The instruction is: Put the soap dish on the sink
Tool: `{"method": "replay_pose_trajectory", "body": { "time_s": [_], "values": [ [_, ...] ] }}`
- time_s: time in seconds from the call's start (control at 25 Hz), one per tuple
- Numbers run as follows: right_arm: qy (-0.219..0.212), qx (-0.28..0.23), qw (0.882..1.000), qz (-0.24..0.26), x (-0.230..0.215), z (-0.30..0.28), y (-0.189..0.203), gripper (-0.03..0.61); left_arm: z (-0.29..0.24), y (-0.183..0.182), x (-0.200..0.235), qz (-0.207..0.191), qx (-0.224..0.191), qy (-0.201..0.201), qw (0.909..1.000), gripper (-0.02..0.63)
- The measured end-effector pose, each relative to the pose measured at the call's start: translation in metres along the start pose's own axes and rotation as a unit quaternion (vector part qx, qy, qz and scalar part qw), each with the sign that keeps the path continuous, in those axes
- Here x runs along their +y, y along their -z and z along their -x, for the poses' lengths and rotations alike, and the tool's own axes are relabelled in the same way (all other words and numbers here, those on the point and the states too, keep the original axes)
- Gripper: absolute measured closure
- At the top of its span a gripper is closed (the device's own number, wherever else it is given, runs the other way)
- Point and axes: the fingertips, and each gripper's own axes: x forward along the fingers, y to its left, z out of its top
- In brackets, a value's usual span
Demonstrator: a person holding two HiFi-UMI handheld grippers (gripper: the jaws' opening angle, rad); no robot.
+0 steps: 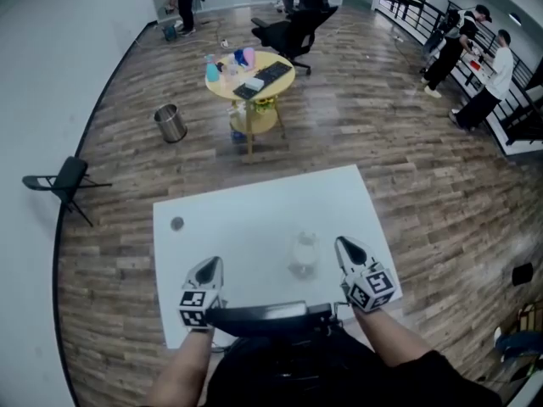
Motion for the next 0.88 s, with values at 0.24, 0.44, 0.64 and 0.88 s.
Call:
{"method": "replay_pose_trajectory", "body": {
  "time_s": [0.24,0.44,0.64,0.88],
  "values": [
    [0.015,0.032,0.999,-0.007,-0.005,0.004,0.023,0.572,-0.003,0.003,-0.001,-0.001,0.004,0.003,1.0000,0.604],
    [0.032,0.043,0.999,-0.008,-0.018,0.011,0.029,0.572,-0.007,0.003,-0.006,0.000,0.000,0.010,1.0000,0.604],
    [0.036,0.038,0.999,-0.010,-0.022,0.013,0.025,0.572,-0.004,0.004,-0.007,0.000,0.000,0.005,1.0000,0.604],
    [0.033,0.041,0.999,-0.010,-0.018,0.009,0.025,0.572,-0.001,0.007,-0.002,0.006,0.003,0.002,1.0000,0.604]
  ]
}}
